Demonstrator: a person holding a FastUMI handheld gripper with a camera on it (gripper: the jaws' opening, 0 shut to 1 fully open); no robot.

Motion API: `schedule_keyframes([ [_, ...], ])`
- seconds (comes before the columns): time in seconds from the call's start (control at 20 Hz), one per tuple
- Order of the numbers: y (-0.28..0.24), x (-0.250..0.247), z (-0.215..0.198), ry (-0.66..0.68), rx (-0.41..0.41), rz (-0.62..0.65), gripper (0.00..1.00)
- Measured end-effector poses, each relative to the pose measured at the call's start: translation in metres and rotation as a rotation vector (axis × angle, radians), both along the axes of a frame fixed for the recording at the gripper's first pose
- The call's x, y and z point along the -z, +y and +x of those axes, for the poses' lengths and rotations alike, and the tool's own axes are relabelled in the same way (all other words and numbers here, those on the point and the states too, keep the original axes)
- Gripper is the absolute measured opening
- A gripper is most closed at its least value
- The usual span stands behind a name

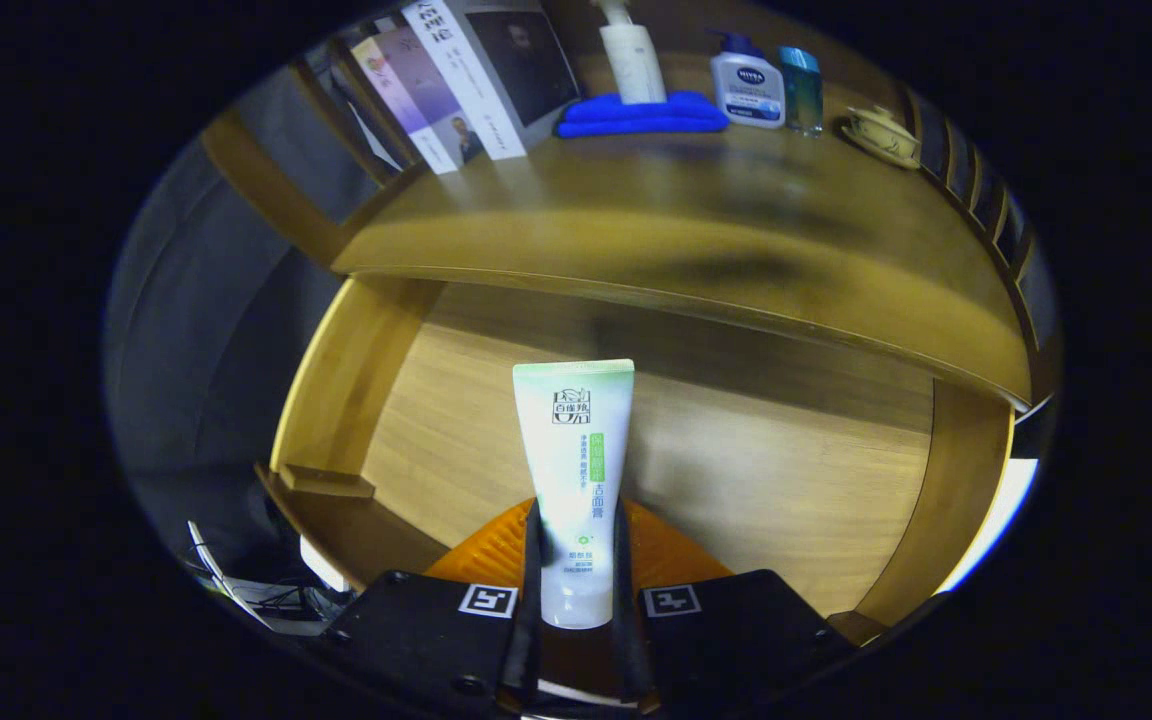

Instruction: Pull open the drawer, take out the items inside it, and place them on the countertop above the cabinet.

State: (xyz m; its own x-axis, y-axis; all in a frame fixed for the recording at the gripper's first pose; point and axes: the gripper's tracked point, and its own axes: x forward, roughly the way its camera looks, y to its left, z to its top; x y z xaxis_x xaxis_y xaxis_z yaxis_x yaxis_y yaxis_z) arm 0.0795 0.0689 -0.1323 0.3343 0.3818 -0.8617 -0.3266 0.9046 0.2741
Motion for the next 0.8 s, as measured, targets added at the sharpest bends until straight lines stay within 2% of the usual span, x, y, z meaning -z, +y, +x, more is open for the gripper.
schedule_keyframes([
  [0.2,0.009,-0.034,-0.005,-0.046,-0.007,0.068,0.32],
  [0.35,0.004,-0.058,0.016,-0.098,0.024,0.084,0.31],
  [0.5,-0.005,-0.08,0.052,-0.149,0.09,0.095,0.31],
  [0.65,-0.01,-0.097,0.088,-0.153,0.19,0.145,0.31],
  [0.8,-0.017,-0.097,0.122,-0.071,0.322,0.188,0.31],
])
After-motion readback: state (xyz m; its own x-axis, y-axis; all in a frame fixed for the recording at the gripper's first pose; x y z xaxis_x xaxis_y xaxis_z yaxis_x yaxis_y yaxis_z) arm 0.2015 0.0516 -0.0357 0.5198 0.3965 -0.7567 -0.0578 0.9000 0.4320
